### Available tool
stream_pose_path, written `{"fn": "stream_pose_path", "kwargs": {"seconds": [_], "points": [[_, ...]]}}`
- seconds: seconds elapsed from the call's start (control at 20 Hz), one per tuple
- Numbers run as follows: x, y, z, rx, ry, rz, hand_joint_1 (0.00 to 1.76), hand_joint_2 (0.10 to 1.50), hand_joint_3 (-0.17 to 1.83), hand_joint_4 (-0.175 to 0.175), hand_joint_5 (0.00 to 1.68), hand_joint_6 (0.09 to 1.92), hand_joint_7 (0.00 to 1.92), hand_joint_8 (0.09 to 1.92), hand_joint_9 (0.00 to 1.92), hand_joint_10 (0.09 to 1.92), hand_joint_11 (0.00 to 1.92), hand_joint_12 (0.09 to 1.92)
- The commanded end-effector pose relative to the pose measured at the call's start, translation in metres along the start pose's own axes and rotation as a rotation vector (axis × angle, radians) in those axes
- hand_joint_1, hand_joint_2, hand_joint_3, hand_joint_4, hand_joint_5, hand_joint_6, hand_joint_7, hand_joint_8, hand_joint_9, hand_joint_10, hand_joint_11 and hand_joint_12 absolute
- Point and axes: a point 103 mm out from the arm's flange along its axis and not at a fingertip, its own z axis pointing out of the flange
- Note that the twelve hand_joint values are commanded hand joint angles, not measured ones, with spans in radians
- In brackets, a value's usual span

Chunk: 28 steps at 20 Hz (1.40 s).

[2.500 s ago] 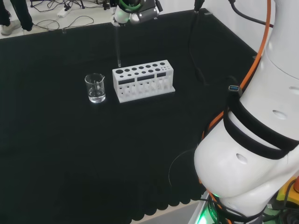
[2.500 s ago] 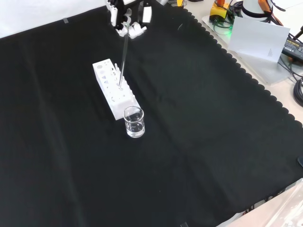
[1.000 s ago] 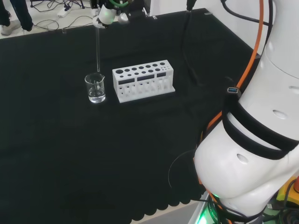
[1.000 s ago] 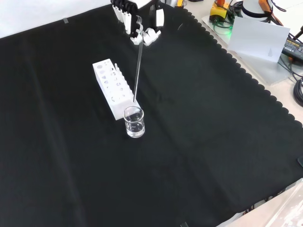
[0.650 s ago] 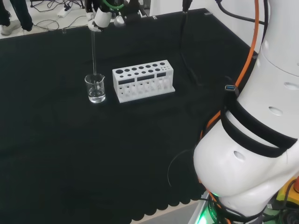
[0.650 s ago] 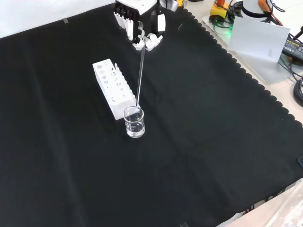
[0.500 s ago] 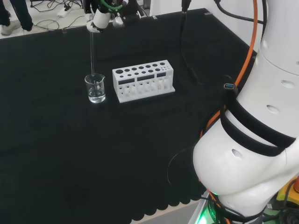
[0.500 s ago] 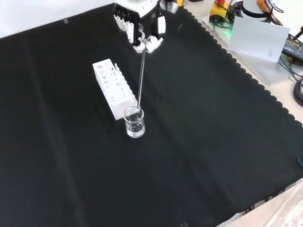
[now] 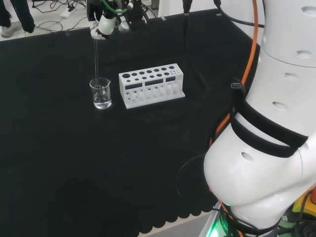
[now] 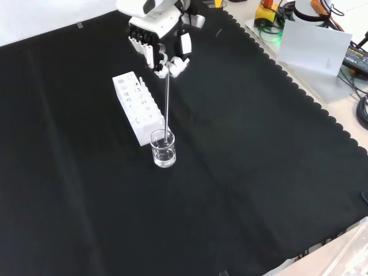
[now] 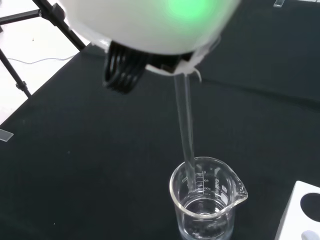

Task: Stir in the beaker to the left of the white test tube rack with the glass rod.

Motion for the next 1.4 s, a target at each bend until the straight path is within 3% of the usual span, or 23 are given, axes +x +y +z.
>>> {"fn": "stream_pose_path", "kwargs": {"seconds": [0.05, 0.35, 0.6, 1.4], "points": [[-0.016, 0.004, 0.005, 0.019, 0.012, 0.000, 1.23, 0.43, 1.01, -0.175, 1.37, 0.67, 1.67, 0.77, 1.91, 0.62, 1.78, 0.67], [-0.026, 0.007, 0.008, 0.037, 0.017, 0.017, 1.23, 0.43, 1.01, -0.175, 1.37, 0.67, 1.67, 0.77, 1.91, 0.62, 1.78, 0.67], [-0.026, 0.009, 0.031, 0.082, 0.015, 0.019, 1.23, 0.43, 1.01, -0.175, 1.37, 0.67, 1.67, 0.77, 1.91, 0.62, 1.78, 0.67], [0.006, 0.021, 0.057, 0.135, 0.025, -0.007, 1.23, 0.43, 1.01, -0.175, 1.37, 0.67, 1.67, 0.77, 1.91, 0.62, 1.78, 0.67]]}}
